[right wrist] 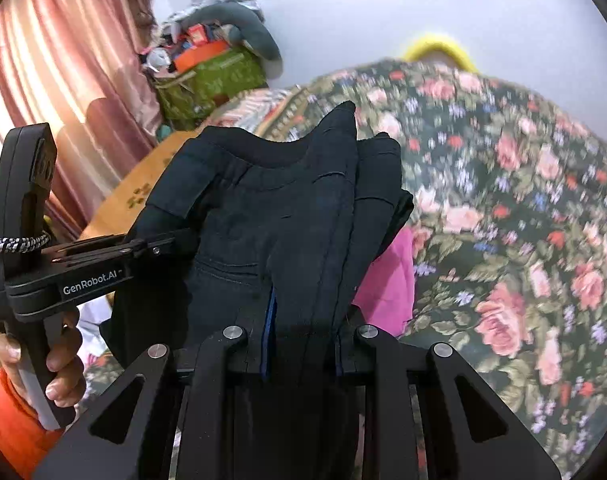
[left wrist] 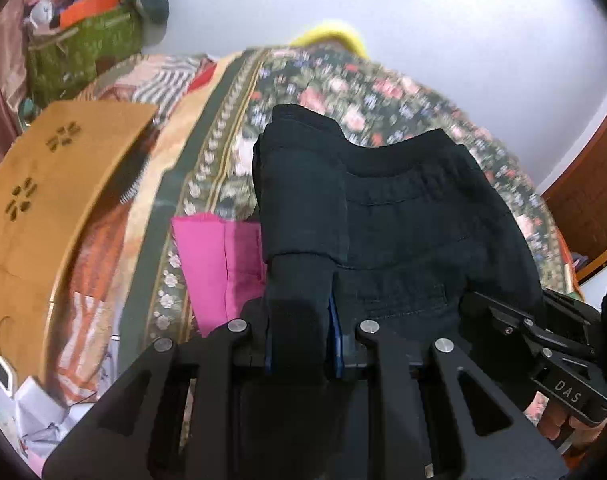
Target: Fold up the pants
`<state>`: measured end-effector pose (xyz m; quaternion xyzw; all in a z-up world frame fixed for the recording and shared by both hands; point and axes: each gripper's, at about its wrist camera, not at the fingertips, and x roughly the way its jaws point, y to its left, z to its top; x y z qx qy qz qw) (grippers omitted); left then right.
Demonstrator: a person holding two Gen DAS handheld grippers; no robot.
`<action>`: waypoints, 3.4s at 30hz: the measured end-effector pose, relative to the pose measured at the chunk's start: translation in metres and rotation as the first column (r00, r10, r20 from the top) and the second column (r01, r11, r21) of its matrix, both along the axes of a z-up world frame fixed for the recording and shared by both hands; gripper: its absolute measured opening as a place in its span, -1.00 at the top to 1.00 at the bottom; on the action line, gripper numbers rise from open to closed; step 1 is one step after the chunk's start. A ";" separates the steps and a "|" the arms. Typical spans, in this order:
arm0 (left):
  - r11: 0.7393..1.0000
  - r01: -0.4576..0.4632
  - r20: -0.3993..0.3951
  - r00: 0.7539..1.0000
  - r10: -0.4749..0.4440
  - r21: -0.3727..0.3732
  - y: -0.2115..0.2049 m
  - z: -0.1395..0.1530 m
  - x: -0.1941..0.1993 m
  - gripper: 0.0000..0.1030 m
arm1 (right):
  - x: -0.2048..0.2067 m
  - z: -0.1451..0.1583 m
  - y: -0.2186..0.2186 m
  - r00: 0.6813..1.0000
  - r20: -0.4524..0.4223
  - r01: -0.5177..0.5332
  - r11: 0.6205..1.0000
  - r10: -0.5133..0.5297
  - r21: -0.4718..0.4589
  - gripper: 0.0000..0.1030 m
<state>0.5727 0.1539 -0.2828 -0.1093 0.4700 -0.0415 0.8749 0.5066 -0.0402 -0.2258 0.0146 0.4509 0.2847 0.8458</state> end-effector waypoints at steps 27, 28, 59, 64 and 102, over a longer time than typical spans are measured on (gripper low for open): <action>0.943 -0.030 0.173 0.984 -0.029 0.332 -0.040 0.110 -0.127 -0.20 | -0.118 0.113 -0.065 0.966 0.256 0.038 0.999 -0.037 0.001 0.43; 0.947 -0.033 0.208 0.978 -0.035 0.318 -0.043 0.127 -0.141 -0.20 | -0.125 0.122 -0.065 0.960 0.278 0.036 0.999 -0.036 0.005 0.43; 0.961 -0.163 0.657 0.754 -0.026 0.225 -0.096 0.282 -0.445 -0.99 | -0.379 0.242 -0.113 0.750 0.617 0.126 0.967 -0.238 0.220 -0.70; 0.961 -0.165 0.656 0.755 -0.021 0.220 -0.096 0.281 -0.448 -0.99 | -0.381 0.240 -0.116 0.758 0.604 0.133 0.964 -0.248 0.229 -0.79; 0.973 -0.145 0.656 0.754 -0.010 0.182 -0.097 0.277 -0.449 -1.00 | -0.390 0.235 -0.119 0.753 0.611 0.160 0.968 -0.246 0.192 -0.98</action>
